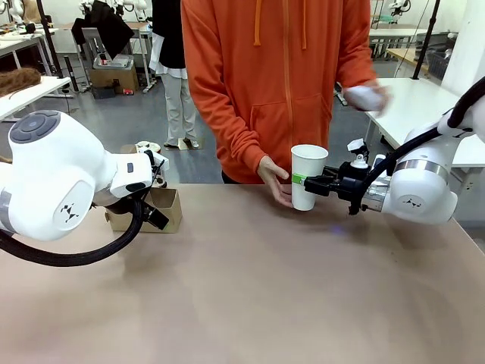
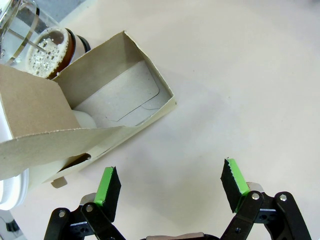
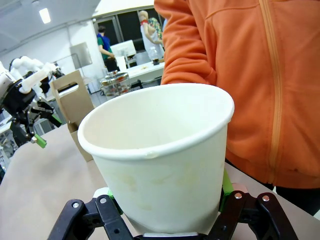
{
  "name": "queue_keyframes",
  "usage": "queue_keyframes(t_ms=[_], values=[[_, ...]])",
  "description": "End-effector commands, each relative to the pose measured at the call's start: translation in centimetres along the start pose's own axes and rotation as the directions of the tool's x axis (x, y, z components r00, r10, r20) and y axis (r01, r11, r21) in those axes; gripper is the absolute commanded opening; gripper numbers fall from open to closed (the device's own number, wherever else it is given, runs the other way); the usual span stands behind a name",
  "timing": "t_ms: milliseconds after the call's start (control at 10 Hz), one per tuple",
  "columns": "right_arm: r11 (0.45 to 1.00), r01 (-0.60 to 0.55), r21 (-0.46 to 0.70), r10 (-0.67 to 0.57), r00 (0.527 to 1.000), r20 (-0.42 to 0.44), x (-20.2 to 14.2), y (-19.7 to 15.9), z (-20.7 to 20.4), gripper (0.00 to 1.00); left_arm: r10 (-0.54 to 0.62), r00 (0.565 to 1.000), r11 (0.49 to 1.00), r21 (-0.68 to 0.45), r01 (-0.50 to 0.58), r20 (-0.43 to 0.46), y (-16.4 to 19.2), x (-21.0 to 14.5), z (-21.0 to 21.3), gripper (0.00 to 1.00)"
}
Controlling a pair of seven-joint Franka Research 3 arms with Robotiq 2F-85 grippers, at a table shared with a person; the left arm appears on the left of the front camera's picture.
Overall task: Pour a drink into a cup and package it in a carrier.
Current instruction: When a person places the Paper Cup Lid on the 600 ml Paper Cup , lift the 600 ml Paper Cup.
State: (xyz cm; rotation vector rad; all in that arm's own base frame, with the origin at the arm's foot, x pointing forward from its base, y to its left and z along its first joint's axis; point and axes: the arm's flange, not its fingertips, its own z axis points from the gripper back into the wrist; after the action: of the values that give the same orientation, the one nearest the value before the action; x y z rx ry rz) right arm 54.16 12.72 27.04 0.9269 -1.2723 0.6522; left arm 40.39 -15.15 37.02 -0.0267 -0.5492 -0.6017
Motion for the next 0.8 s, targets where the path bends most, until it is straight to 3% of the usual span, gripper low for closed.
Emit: queue_keyframes(t_ms=[0,700], values=[[1.000,0.000,0.003,0.000,1.000,0.009,0.12,0.08,-0.04,0.80,0.001,1.000,1.000,-0.001,-0.001,0.001,0.00,-0.01,0.03,1.00],[1.000,0.000,0.003,0.000,1.000,0.009,0.12,0.08,-0.04,0.80,0.001,1.000,1.000,-0.001,-0.001,0.001,0.00,-0.01,0.03,1.00]])
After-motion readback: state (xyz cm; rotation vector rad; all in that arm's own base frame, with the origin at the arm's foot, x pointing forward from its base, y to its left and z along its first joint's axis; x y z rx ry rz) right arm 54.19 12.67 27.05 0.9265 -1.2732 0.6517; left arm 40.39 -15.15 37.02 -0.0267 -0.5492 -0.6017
